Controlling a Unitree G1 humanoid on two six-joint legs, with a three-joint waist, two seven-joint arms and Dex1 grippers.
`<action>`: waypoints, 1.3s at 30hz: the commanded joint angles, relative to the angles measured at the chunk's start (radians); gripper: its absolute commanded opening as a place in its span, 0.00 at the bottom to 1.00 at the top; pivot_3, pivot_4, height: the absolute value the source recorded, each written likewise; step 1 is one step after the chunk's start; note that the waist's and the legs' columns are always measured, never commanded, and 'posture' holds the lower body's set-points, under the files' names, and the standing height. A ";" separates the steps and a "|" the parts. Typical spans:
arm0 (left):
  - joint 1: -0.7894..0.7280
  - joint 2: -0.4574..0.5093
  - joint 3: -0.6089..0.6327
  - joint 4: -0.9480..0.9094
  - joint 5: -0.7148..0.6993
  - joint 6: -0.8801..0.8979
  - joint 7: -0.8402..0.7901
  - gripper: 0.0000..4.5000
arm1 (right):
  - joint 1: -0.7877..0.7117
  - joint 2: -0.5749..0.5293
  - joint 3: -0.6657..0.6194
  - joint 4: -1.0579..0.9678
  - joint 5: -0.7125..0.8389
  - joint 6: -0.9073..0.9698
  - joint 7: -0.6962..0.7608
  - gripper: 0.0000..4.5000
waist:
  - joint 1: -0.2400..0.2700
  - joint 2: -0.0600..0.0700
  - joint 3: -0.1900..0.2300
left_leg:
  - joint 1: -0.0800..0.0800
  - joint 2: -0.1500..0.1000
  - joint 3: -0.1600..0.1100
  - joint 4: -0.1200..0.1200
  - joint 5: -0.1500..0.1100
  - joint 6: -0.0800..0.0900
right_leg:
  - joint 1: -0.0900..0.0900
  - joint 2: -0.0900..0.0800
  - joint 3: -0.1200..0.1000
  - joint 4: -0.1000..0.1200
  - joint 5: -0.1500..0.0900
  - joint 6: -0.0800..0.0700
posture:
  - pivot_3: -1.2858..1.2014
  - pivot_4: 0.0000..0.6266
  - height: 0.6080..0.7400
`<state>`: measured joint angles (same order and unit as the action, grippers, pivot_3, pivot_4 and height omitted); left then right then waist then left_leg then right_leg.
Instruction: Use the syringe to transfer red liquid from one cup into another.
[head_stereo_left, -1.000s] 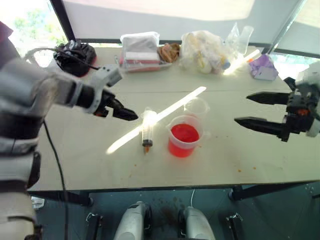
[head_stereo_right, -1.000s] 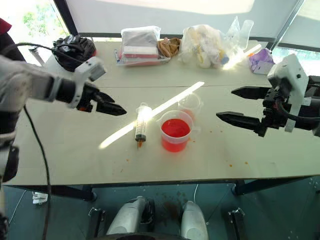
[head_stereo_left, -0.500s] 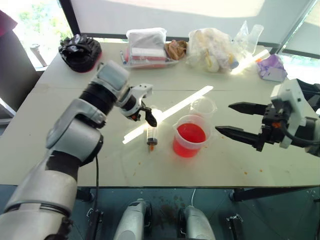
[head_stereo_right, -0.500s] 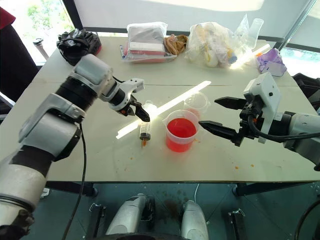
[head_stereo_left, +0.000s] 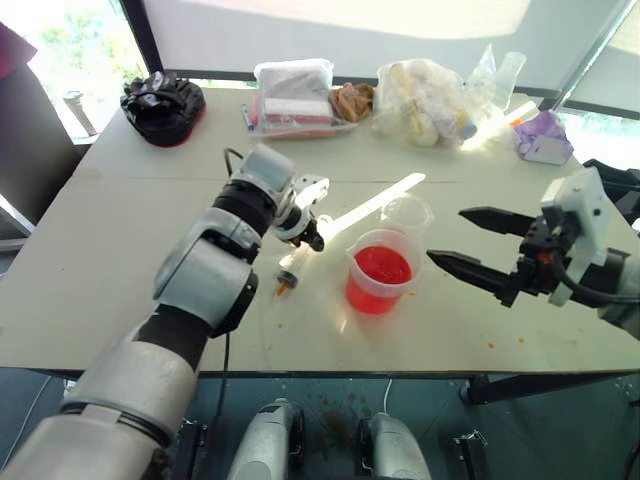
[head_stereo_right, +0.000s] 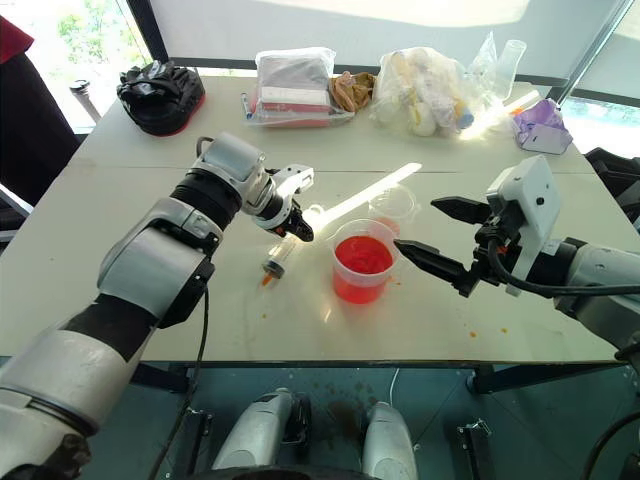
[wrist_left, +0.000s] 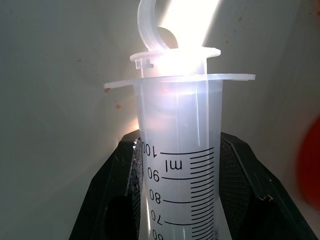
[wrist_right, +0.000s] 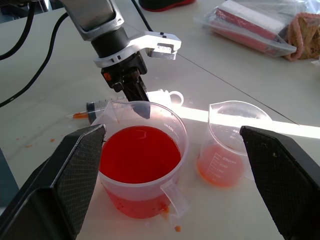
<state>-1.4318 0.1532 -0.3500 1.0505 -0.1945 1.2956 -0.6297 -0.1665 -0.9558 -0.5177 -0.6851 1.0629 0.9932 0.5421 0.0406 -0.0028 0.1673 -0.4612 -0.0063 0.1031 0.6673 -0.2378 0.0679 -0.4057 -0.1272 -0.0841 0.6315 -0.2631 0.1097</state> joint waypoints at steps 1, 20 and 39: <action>0.004 0.014 0.026 -0.034 0.019 -0.017 -0.024 0.33 | -0.003 -0.007 -0.006 -0.018 0.004 -0.028 -0.007 1.00 | -0.001 0.000 0.000 | 0.000 0.000 0.000 0.000 0.000 0.000 | 0.000 0.000 0.000 0.000 0.000 0.000 | 0.52 0.24 1.00; 0.279 0.140 0.440 -0.925 -0.439 -0.416 -0.393 0.33 | -0.366 -0.062 0.082 0.223 -0.341 -0.316 -0.080 1.00 | -0.004 0.000 0.001 | 0.000 0.000 0.001 0.001 0.008 -0.005 | 0.001 0.003 -0.001 0.000 0.002 0.001 | 0.52 0.24 1.00; 0.361 -0.050 0.286 -0.886 -0.257 -0.747 -0.214 0.33 | -0.674 -0.105 0.134 0.110 -0.136 0.016 -0.138 1.00 | -0.004 0.000 0.001 | -0.001 0.000 0.002 0.000 0.008 -0.002 | 0.000 0.003 0.000 0.000 0.004 0.004 | 0.52 0.24 1.00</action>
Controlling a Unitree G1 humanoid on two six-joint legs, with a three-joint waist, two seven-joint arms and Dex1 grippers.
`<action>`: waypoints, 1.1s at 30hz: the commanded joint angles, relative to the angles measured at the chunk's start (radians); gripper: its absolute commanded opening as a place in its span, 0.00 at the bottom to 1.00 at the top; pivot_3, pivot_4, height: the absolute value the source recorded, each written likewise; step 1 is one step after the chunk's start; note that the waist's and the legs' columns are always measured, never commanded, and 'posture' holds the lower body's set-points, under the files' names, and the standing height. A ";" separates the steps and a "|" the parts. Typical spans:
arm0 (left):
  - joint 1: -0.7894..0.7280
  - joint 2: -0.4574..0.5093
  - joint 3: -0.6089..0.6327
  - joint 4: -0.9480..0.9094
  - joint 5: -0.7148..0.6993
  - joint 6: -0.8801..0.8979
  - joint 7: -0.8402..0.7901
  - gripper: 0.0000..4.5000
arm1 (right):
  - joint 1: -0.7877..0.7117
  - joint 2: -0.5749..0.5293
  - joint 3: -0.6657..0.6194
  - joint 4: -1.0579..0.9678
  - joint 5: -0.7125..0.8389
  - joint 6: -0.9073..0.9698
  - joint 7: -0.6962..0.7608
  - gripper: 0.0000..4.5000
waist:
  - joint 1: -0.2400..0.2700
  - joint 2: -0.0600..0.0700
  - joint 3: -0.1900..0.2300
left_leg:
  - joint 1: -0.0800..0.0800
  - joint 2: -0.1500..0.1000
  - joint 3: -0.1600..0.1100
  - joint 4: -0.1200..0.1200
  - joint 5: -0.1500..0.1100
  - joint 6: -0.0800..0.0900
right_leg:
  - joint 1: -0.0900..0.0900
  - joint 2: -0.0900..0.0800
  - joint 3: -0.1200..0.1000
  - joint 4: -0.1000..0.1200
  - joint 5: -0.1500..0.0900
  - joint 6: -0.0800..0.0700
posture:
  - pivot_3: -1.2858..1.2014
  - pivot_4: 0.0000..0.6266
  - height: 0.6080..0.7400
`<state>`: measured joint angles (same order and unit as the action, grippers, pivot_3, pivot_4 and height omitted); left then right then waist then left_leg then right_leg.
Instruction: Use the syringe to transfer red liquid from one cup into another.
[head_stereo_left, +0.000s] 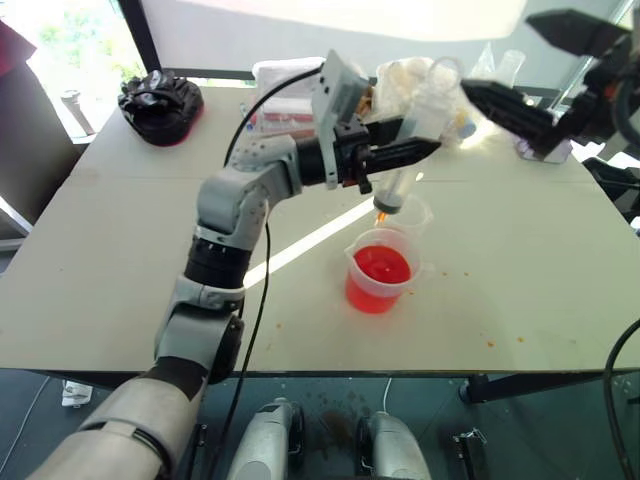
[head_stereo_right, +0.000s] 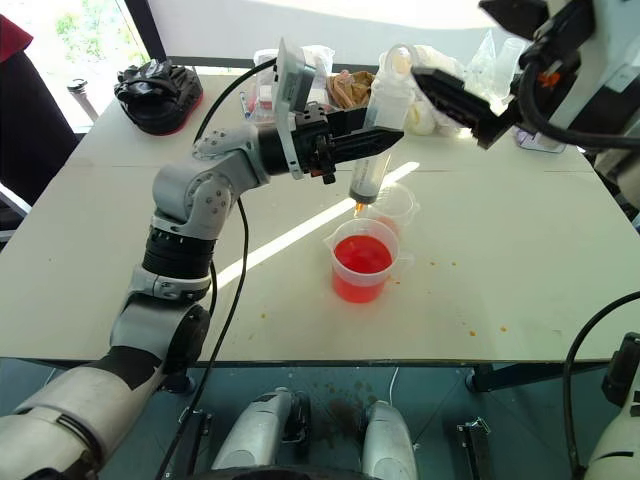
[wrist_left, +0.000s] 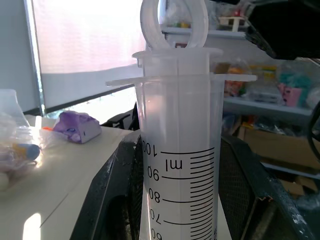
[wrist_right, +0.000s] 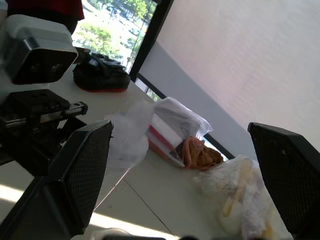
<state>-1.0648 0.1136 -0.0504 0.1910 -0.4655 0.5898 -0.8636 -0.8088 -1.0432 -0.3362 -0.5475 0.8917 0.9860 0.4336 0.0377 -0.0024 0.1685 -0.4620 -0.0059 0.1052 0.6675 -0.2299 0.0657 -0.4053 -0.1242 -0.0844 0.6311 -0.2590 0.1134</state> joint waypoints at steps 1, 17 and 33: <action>0.000 -0.014 -0.019 -0.040 0.013 -0.039 0.022 0.33 | -0.035 -0.012 -0.042 -0.030 0.036 0.029 -0.041 1.00 | -0.001 0.000 0.000 | 0.000 0.000 0.000 0.000 0.000 0.000 | 0.000 0.000 0.000 0.000 0.000 0.000 | 0.52 0.24 1.00; 0.114 -0.004 -0.079 -0.249 -0.003 0.039 0.068 0.33 | 0.031 -0.008 0.051 0.014 -0.120 -0.029 -0.048 1.00 | -0.001 0.000 0.000 | 0.000 0.000 0.000 0.000 0.000 0.000 | 0.000 0.000 0.000 0.000 0.000 0.000 | 0.52 0.24 1.00; 0.274 -0.020 -0.142 -0.357 0.022 -0.034 0.117 0.33 | 0.071 0.003 0.072 -0.047 -0.130 0.039 -0.032 1.00 | -0.001 0.000 0.000 | 0.000 0.000 0.000 0.000 0.000 0.000 | 0.000 0.000 0.000 0.000 0.000 0.000 | 0.52 0.24 1.00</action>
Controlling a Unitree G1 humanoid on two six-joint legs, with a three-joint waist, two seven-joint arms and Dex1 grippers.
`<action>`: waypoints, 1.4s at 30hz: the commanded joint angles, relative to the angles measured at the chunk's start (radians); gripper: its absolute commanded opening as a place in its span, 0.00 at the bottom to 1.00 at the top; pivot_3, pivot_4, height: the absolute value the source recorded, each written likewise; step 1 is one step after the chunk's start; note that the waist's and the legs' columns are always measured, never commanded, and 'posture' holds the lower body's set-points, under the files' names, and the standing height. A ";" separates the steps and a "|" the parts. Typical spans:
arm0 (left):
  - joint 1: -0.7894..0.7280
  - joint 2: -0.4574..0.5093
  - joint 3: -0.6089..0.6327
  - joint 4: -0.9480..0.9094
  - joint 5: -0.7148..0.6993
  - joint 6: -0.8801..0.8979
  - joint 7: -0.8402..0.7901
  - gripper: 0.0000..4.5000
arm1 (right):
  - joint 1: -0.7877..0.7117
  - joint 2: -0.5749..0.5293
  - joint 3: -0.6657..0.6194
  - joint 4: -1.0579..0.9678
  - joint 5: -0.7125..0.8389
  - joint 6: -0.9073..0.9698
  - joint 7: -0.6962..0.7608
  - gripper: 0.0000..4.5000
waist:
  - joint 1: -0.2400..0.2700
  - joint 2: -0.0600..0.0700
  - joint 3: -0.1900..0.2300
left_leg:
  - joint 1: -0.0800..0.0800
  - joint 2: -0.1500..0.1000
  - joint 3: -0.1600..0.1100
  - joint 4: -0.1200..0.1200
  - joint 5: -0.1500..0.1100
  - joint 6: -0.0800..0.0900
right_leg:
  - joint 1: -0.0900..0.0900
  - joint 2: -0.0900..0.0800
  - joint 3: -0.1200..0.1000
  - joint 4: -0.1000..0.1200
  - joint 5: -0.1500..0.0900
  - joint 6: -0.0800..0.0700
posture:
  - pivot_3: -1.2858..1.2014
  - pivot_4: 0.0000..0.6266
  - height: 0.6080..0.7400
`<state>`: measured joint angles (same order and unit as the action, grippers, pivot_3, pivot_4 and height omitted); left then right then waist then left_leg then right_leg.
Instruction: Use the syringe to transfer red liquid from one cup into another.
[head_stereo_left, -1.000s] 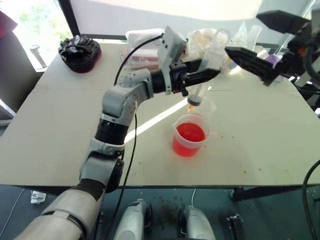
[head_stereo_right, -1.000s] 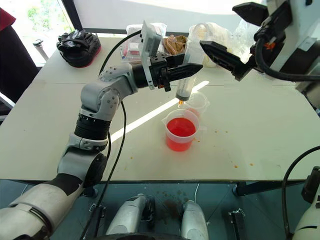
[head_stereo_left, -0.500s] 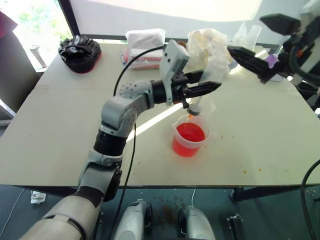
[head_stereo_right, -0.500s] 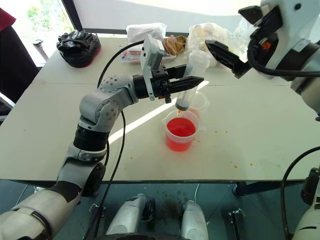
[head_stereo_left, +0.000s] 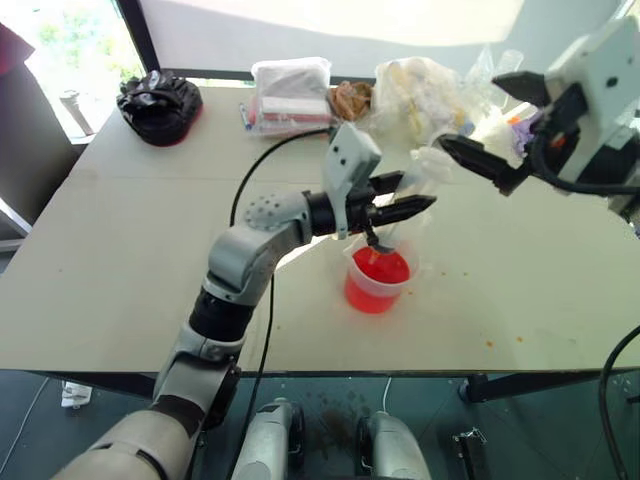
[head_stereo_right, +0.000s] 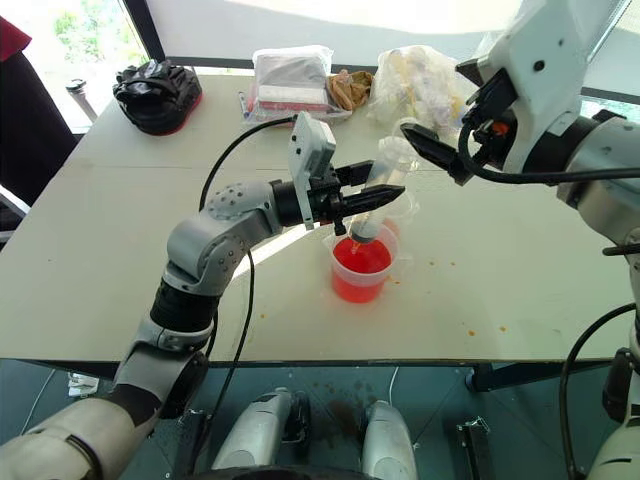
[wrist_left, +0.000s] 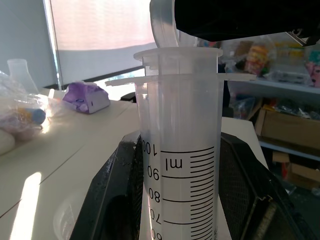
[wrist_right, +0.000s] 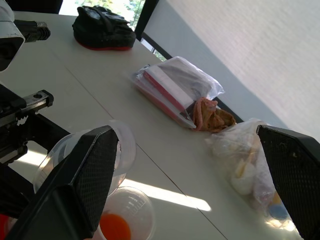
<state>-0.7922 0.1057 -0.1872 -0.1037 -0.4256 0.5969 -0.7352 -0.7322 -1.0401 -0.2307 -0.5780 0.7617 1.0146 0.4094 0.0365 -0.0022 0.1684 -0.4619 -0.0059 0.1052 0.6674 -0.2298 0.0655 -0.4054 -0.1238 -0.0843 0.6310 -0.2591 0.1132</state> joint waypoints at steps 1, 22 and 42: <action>0.006 -0.016 -0.003 -0.063 -0.020 -0.045 -0.010 0.33 | -0.004 0.002 -0.036 -0.021 0.003 0.015 -0.007 1.00 | 0.000 0.000 0.000 | 0.000 0.000 0.000 0.000 0.000 0.000 | 0.000 0.000 0.000 0.000 0.000 0.000 | 0.52 0.24 1.00; 0.076 -0.015 -0.041 -0.060 -0.029 -0.047 -0.038 0.33 | 0.026 0.025 -0.036 -0.066 -0.010 0.033 -0.019 0.01 | 0.000 0.000 0.000 | 0.000 0.000 0.000 0.000 0.000 0.000 | 0.000 0.000 0.000 0.000 0.000 0.000 | 0.52 0.24 1.00; 0.110 -0.012 -0.069 -0.050 -0.013 -0.076 -0.047 0.33 | -0.049 -0.032 -0.042 0.021 -0.064 -0.016 -0.019 0.01 | -0.001 0.000 0.000 | 0.000 0.000 0.000 0.000 0.000 0.000 | 0.000 -0.001 0.000 -0.001 0.000 -0.001 | 0.52 0.24 1.00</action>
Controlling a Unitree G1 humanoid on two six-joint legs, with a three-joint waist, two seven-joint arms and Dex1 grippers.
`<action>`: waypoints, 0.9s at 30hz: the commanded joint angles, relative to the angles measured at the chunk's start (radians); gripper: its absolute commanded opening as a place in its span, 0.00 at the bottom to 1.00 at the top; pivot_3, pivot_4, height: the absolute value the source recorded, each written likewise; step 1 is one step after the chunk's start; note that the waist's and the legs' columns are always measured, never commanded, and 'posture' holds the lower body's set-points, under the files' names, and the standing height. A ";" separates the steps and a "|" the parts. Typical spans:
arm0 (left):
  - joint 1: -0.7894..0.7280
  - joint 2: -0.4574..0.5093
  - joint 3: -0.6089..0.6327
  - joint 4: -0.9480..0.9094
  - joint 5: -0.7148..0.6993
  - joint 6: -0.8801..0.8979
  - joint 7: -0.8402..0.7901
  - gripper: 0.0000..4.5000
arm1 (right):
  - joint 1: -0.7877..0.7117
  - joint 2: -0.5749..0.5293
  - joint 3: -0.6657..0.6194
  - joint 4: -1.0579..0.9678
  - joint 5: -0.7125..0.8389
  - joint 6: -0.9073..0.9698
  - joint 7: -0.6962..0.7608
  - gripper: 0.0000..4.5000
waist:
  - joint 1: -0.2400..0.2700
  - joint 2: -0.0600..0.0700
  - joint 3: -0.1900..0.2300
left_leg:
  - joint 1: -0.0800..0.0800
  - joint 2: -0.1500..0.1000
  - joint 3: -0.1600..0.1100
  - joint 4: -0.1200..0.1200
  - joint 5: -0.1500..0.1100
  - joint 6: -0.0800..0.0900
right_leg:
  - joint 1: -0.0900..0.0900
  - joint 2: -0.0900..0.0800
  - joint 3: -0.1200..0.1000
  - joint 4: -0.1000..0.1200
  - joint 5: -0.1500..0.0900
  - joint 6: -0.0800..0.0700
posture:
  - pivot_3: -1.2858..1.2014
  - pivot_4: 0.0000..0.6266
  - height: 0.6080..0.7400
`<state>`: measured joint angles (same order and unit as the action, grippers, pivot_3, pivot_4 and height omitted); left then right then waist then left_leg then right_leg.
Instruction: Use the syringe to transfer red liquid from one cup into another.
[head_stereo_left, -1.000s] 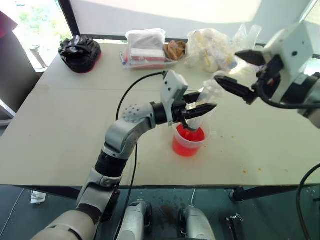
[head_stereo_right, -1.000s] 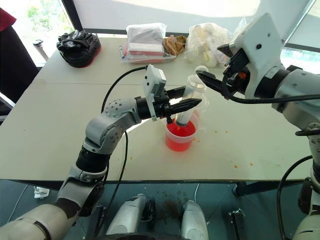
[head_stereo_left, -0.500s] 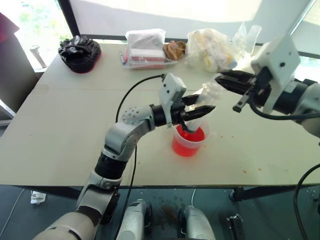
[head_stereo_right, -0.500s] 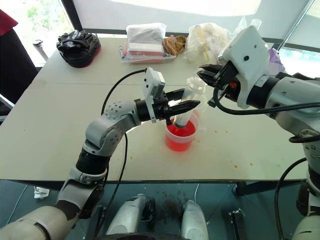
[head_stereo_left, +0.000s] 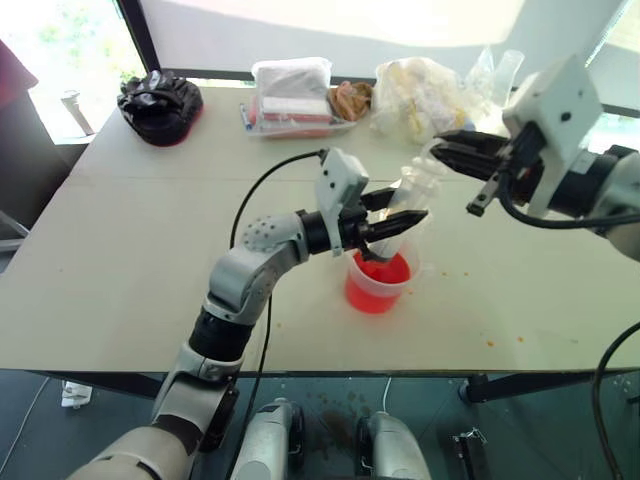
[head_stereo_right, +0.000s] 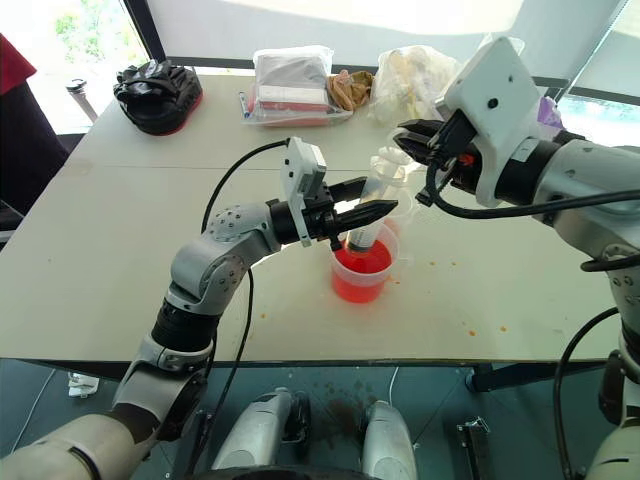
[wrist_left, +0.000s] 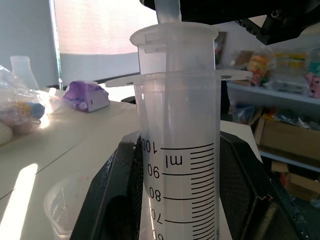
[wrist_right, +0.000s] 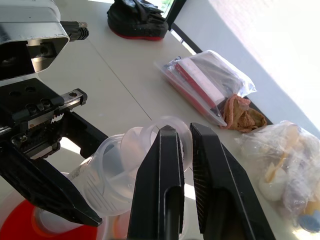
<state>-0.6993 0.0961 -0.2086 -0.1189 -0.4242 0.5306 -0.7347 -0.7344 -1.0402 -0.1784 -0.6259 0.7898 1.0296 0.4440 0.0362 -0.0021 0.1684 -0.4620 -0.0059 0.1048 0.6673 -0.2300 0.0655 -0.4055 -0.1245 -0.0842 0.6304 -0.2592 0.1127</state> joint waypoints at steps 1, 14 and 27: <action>0.017 -0.002 -0.047 -0.033 -0.013 -0.011 -0.047 0.33 | -0.044 -0.032 -0.093 0.064 -0.089 -0.029 -0.053 0.01 | -0.001 0.000 0.000 | 0.000 0.000 0.000 0.000 0.000 0.000 | 0.000 0.000 0.000 0.000 0.000 0.000 | 0.52 0.24 1.00; 0.015 -0.003 -0.047 -0.026 -0.009 -0.021 -0.047 0.33 | -0.036 -0.036 -0.099 0.067 -0.094 -0.029 -0.050 0.01 | 0.000 0.000 0.000 | 0.000 0.000 0.000 0.000 0.000 0.000 | 0.000 0.000 0.000 0.000 0.000 0.000 | 0.52 0.24 1.00; -0.123 -0.030 0.115 0.051 -0.118 0.049 0.032 0.33 | 0.053 -0.028 -0.270 0.006 0.084 0.092 -0.035 0.01 | -0.011 0.001 0.000 | 0.000 -0.001 0.000 -0.001 -0.001 0.001 | 0.000 -0.001 0.000 0.000 0.000 0.000 | 0.52 0.24 1.00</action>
<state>-0.8190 0.0511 -0.1821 -0.0537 -0.5140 0.6034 -0.7184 -0.6775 -1.0515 -0.4159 -0.6250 0.8853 1.1096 0.4321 0.0248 -0.0016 0.1681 -0.4622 -0.0062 0.1041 0.6668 -0.2307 0.0668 -0.4056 -0.1246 -0.0847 0.6304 -0.2590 0.1129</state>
